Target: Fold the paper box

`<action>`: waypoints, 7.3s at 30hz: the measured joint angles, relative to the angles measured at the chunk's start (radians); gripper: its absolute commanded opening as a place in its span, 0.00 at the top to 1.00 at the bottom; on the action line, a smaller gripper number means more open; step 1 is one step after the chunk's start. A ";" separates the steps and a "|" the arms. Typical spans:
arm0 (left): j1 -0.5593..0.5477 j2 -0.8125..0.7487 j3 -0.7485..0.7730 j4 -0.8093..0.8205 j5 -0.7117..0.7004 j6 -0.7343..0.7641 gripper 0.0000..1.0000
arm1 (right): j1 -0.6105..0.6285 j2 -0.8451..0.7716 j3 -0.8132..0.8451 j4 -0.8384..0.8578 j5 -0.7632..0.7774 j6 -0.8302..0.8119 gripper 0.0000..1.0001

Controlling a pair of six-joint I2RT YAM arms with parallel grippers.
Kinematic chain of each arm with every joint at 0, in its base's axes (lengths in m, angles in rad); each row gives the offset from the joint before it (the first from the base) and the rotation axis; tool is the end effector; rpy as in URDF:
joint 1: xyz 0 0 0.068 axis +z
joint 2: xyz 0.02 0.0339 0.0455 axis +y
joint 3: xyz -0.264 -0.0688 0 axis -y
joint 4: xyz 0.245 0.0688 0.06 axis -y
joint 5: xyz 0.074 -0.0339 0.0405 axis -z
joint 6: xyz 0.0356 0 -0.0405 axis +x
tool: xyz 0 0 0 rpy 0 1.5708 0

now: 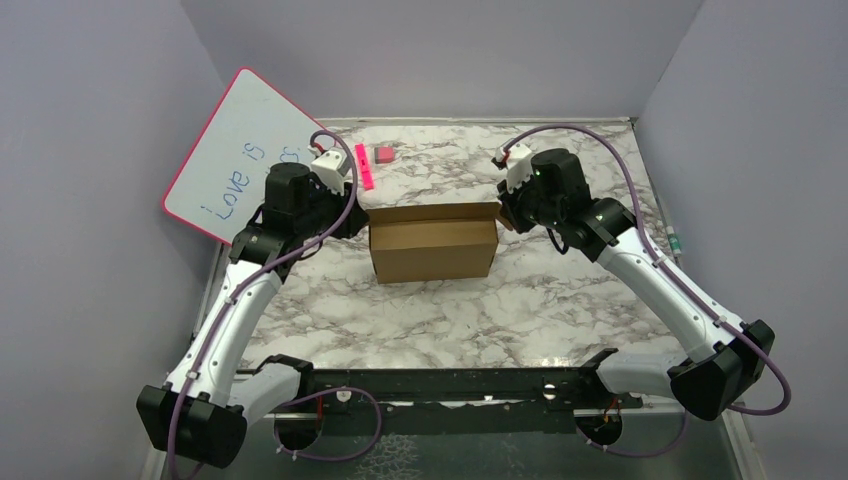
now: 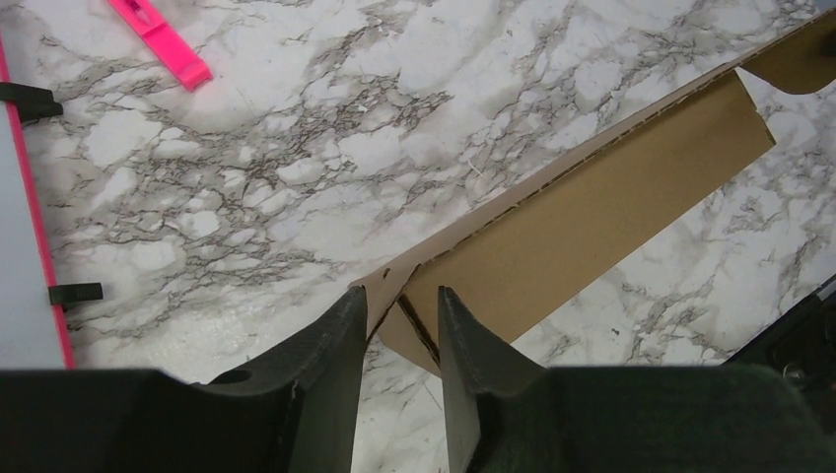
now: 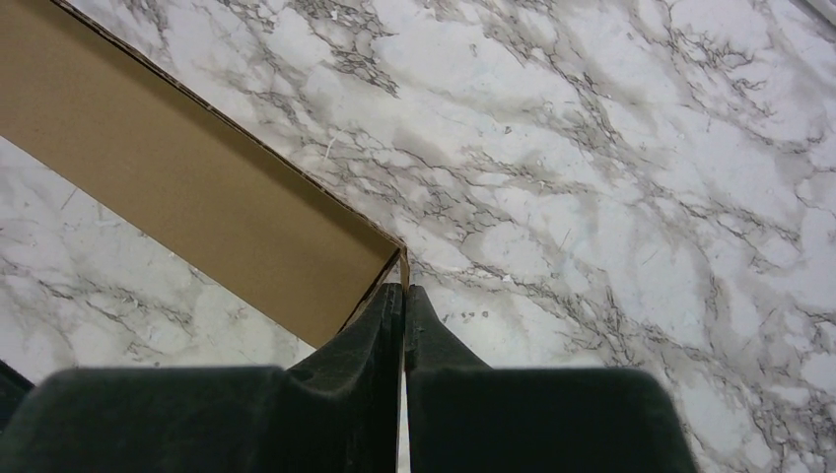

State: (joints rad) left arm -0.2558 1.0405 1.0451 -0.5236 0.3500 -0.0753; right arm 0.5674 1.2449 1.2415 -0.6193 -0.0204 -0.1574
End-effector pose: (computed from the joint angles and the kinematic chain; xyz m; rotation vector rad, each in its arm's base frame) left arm 0.2141 -0.0686 0.3491 0.4027 2.0659 -0.5654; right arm 0.2271 0.1456 0.3589 -0.7924 2.0574 0.2523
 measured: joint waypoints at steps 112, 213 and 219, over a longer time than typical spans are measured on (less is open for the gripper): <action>-0.224 -0.048 -0.123 0.136 -0.326 -0.423 0.79 | 0.028 -0.119 -0.170 0.141 0.154 0.525 0.99; 0.128 -0.142 -0.333 0.309 0.059 -0.675 0.26 | -0.232 -0.169 -0.338 0.350 -0.321 0.646 0.35; 0.130 -0.141 -0.393 0.355 0.107 -0.694 0.33 | -0.242 -0.147 -0.408 0.447 -0.394 0.700 0.40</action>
State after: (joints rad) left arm -0.1261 0.8993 0.6518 -0.1688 0.4572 -0.7696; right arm 0.3256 1.0977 0.8333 -0.1726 -0.4145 0.5426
